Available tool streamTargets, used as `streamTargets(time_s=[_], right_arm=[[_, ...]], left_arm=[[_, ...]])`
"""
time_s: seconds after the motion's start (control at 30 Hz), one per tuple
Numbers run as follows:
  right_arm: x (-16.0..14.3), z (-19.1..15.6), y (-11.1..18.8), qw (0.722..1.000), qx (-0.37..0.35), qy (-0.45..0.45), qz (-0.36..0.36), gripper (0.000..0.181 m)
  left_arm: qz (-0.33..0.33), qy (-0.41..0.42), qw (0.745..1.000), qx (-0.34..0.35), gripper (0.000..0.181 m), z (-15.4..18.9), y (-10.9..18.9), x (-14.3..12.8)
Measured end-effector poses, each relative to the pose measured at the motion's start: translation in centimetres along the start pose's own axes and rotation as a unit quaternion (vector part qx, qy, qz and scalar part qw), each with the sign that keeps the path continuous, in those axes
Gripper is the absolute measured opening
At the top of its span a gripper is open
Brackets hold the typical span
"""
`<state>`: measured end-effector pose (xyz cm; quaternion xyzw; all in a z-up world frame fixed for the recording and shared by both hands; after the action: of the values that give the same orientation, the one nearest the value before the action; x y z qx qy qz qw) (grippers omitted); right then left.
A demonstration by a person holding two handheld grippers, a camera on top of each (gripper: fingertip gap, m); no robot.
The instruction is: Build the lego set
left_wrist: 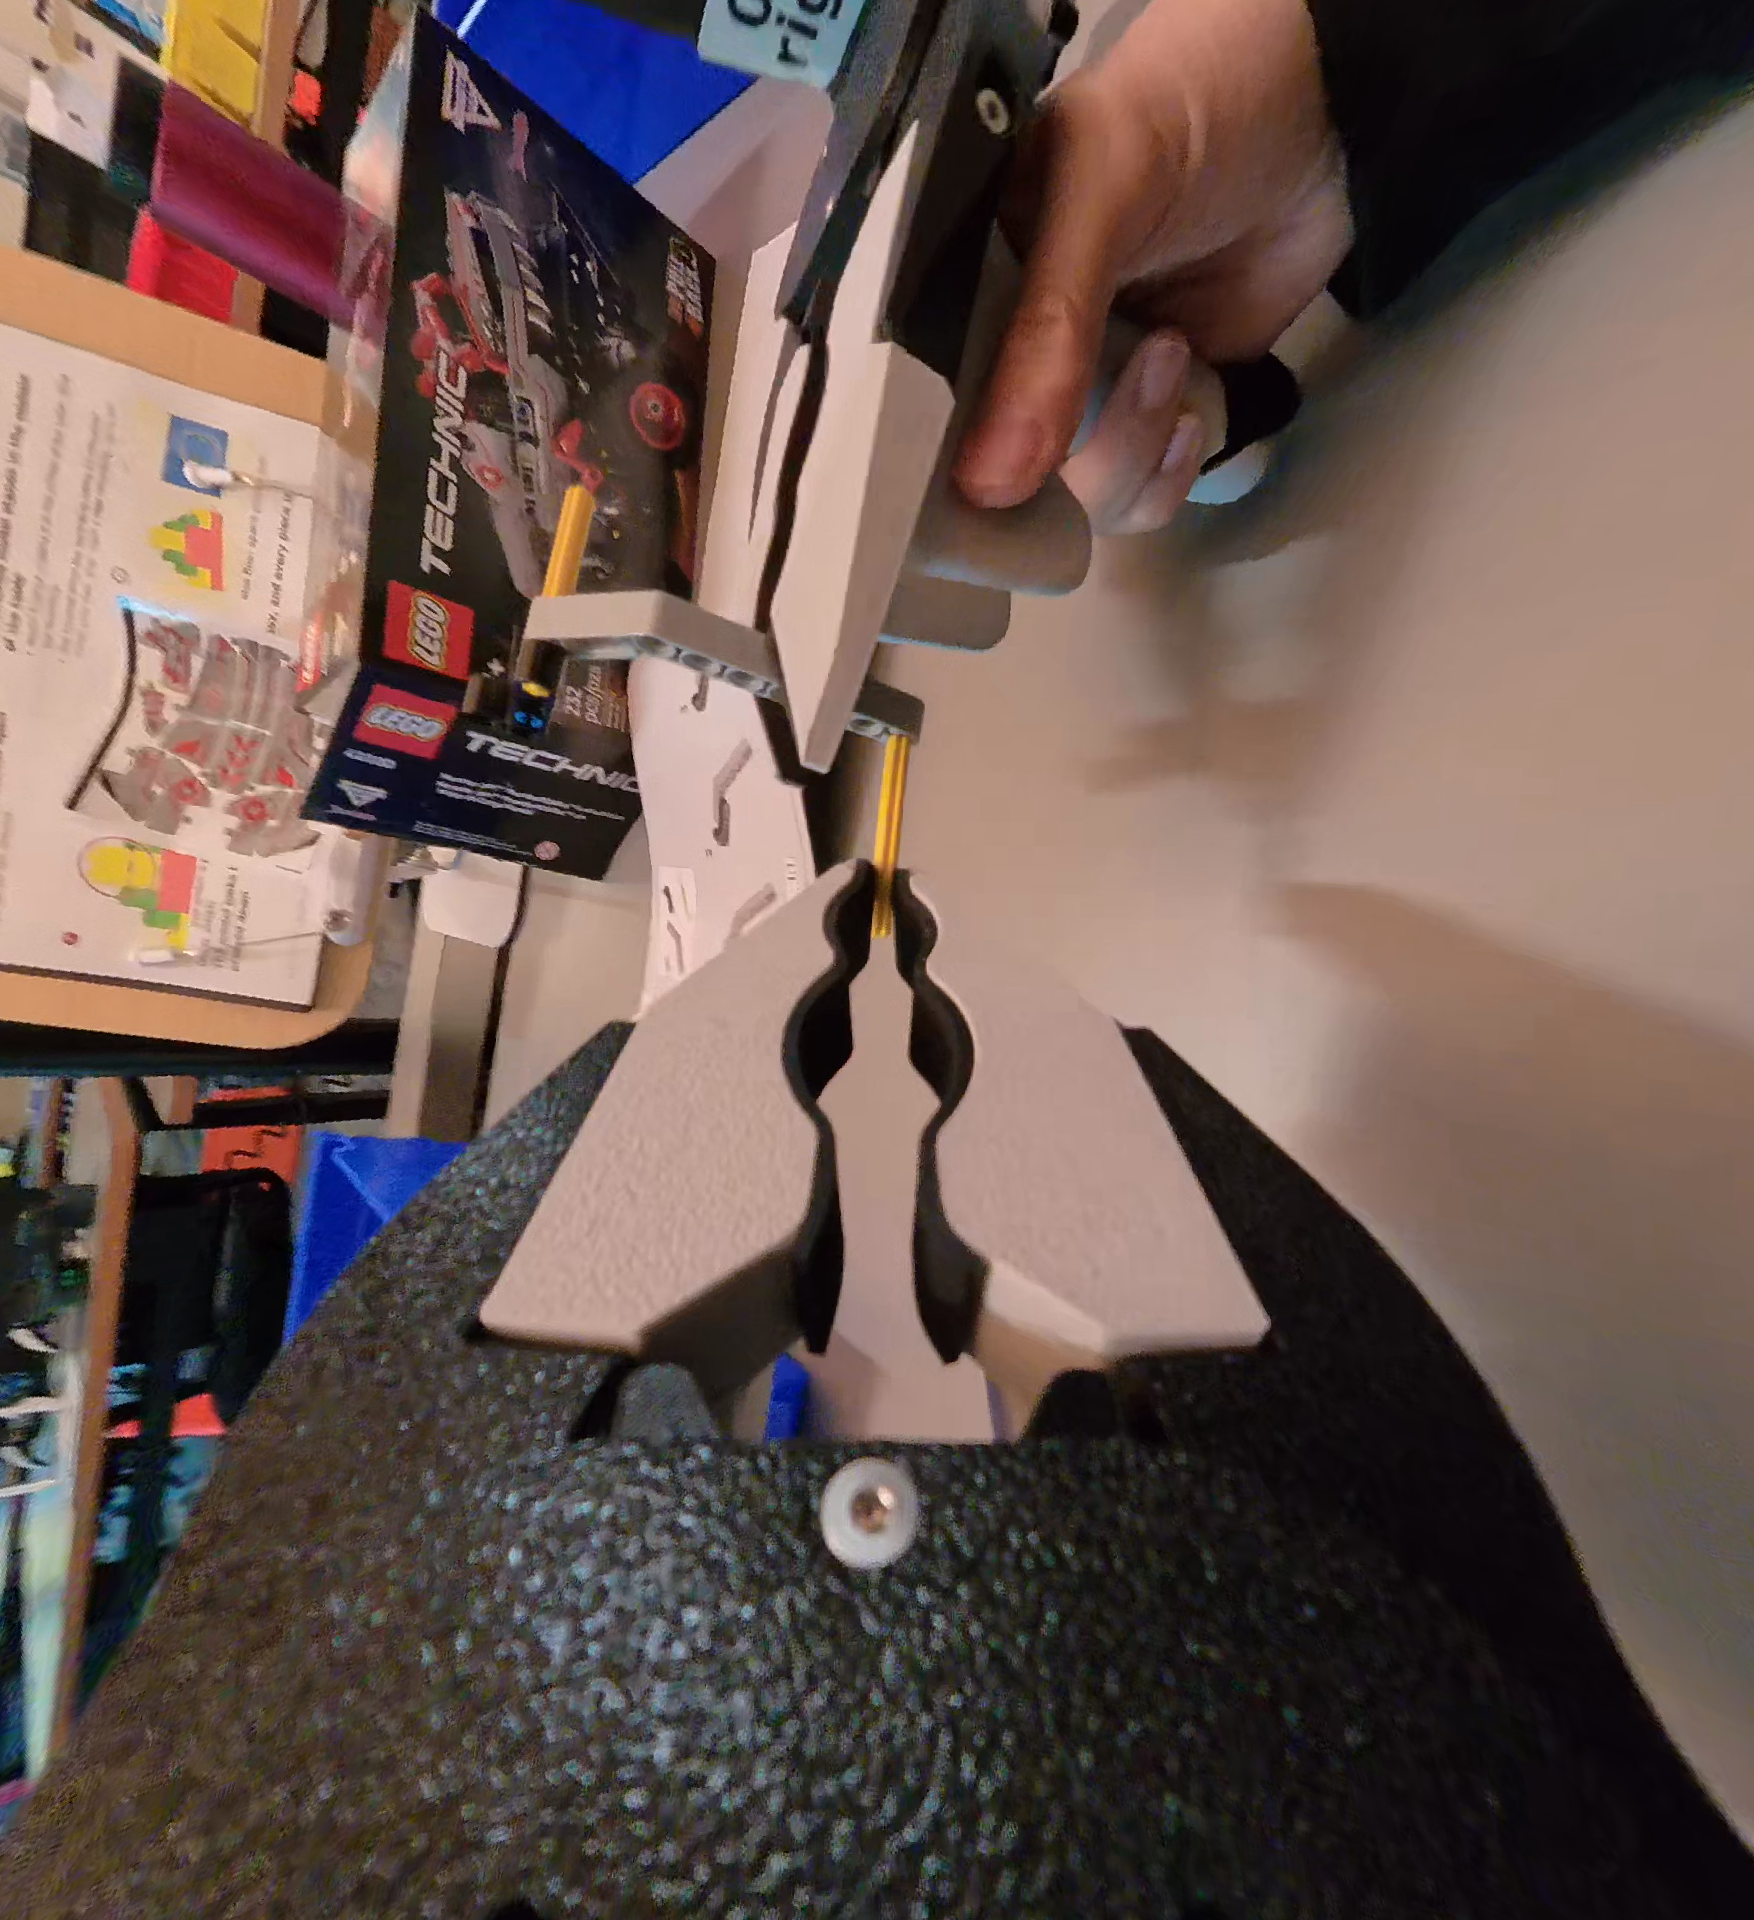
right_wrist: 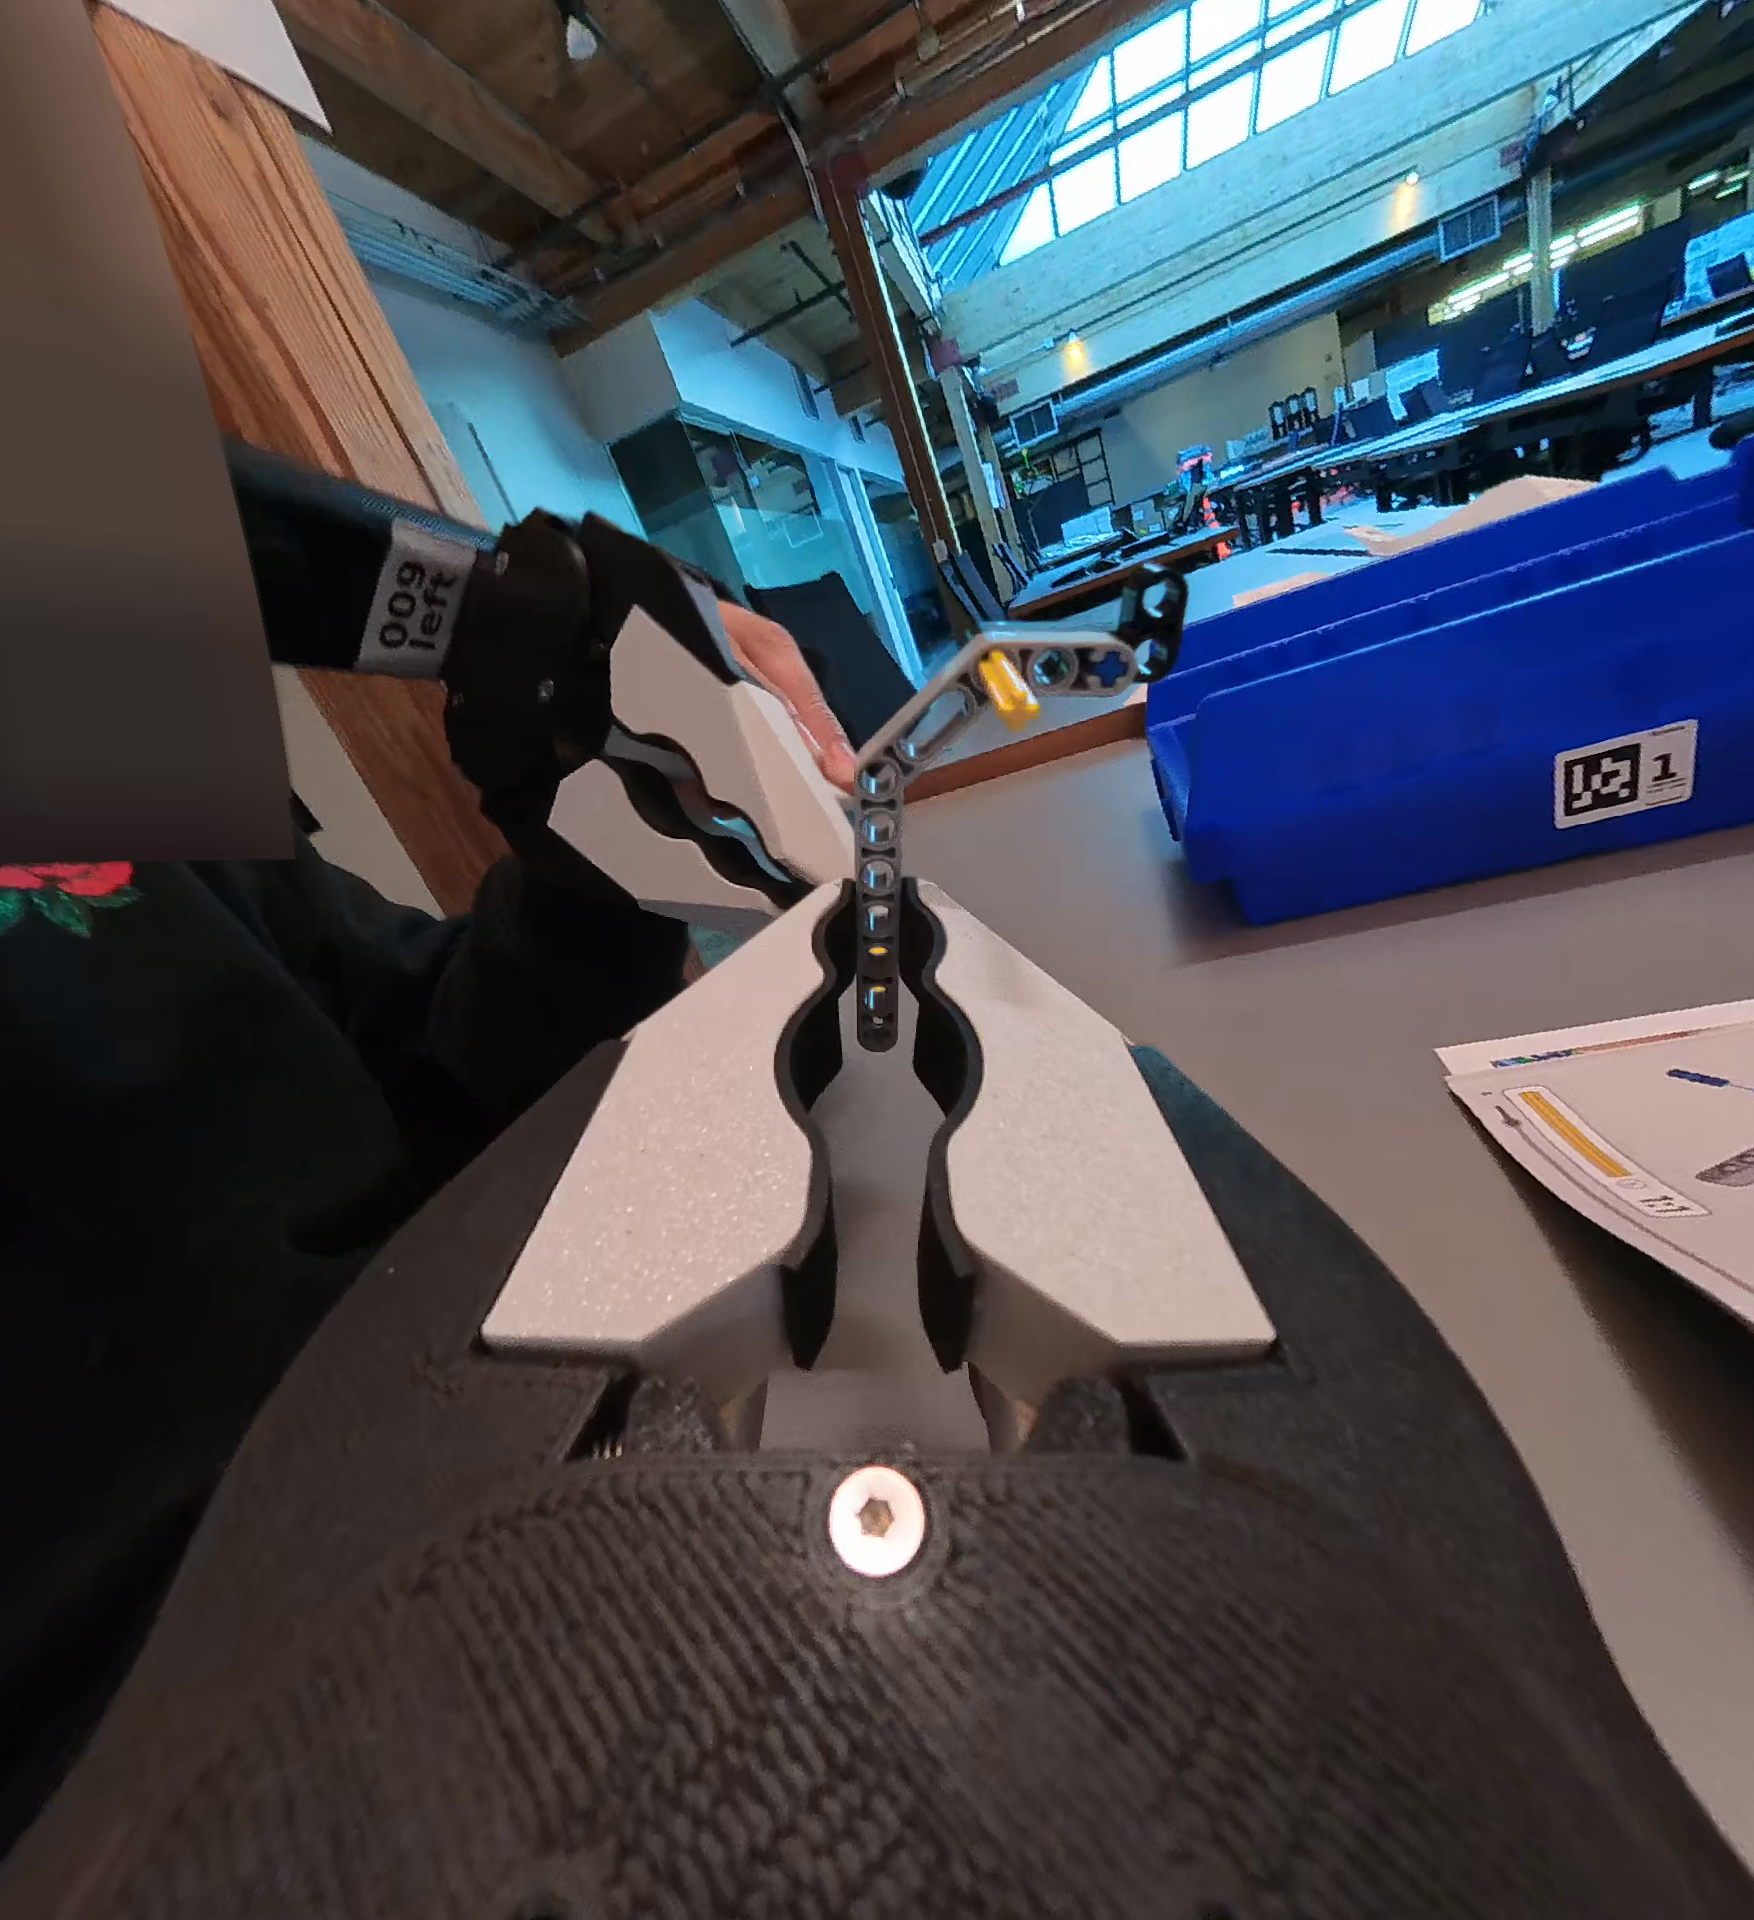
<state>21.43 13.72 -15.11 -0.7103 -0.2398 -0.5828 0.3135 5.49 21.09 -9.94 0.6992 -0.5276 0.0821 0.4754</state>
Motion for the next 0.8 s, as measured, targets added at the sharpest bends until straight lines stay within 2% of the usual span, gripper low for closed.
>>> streamTargets(time_s=[0.1,0.3,0.47,0.8], right_arm=[[0.2,-0.2,0.0,1.000,-0.005,0.024,-0.015,0.005],[-0.1,-0.5,-0.5,0.993,-0.018,0.070,-0.093,0.005],[-0.4,-0.1,-0.5,0.995,-0.030,0.025,-0.095,0.005],[-0.6,1.1,0.2,0.992,-0.020,-0.111,0.057,0.006]], left_arm=[[0.007,0.043,0.999,-0.028,0.001,-0.3,-0.2,-0.3],[-0.008,0.108,0.991,-0.077,0.001,-0.5,-1.0,-0.8],[-0.014,0.203,0.973,-0.112,0.001,-0.9,-1.5,-1.2],[0.092,0.405,0.880,-0.230,0.001,-2.9,-2.6,-3.2]])
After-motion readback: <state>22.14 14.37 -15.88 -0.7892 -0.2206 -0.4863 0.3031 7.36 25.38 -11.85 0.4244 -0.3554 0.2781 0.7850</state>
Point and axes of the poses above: each gripper's, where its closed fingertips meet, y back along the fingers, x out of its top, z = x × y across the jaws, the point moved 10 cm from there along y, back along the fingers, and after that the axes turned 13 degrees about y, right-handed, at the moved point
